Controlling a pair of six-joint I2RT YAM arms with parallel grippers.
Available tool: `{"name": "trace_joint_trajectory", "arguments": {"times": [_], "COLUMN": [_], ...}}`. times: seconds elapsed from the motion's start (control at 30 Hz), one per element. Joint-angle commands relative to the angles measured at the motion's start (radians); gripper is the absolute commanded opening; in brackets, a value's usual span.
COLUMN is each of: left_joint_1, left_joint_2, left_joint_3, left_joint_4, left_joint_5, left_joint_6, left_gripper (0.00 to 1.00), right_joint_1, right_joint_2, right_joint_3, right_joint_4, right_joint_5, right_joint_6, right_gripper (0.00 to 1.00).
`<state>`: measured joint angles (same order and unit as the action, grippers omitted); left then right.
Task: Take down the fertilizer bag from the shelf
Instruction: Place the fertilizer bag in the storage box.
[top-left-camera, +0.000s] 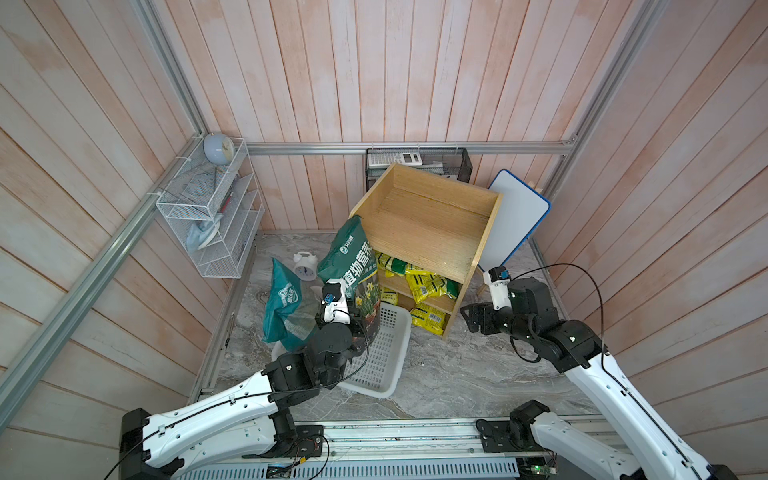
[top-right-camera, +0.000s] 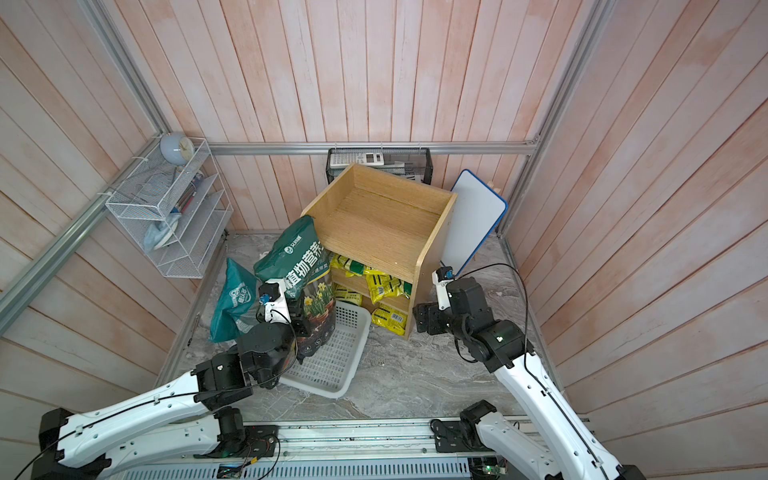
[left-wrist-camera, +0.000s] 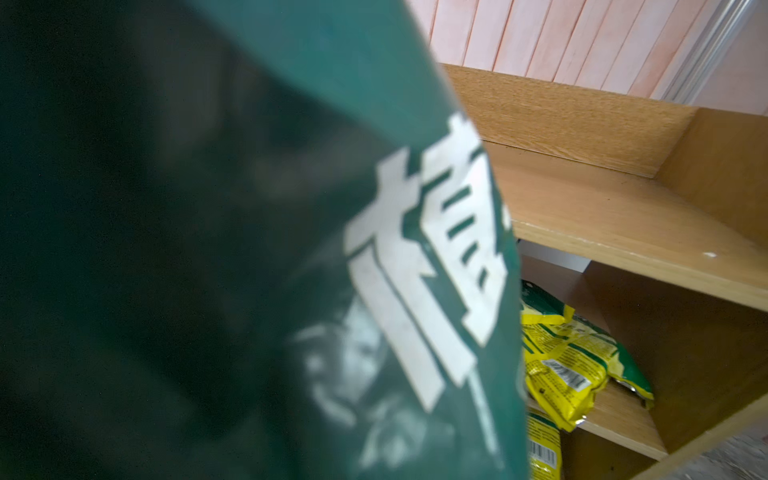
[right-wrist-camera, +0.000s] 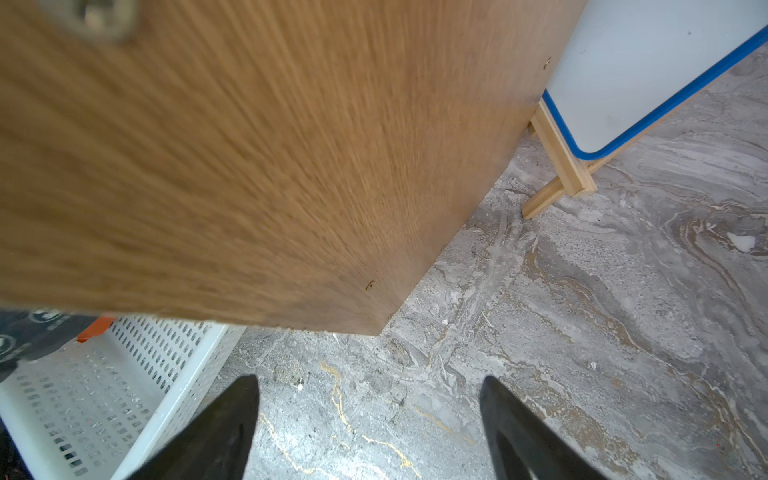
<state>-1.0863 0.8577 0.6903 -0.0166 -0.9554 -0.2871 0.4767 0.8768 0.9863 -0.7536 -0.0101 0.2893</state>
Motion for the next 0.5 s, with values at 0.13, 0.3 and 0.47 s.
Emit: {"name": "trace_joint_trajectory", "arguments": {"times": [0.13,0.3,0.47], "left_joint_1": [0.009,0.009,0.008], "left_joint_2": [-0.032,0.006,-0.011], "left_joint_3": [-0.222,-0.280,-0.200], "left_joint_4": [0.356,0.003,-0.556], "left_joint_5": [-0.381,-0.494,-0.500], "left_joint_6": [-0.058,-0.547,-1.025], "left_gripper": [0.00,0.00,0.00], "right_joint_1": [0.007,0.016,0.031], "right_joint_2": [0.009,0.037,0.061], "right_joint_3": [0.019,0.037,0.038], "right_joint_4": [-0.007,-0.005,0.000], "right_joint_5": [-0.032,-0.034,-0.050], "right_joint_6": [0.009,0.007,0.003], "right_gripper": [0.87,0.87,0.87]}}
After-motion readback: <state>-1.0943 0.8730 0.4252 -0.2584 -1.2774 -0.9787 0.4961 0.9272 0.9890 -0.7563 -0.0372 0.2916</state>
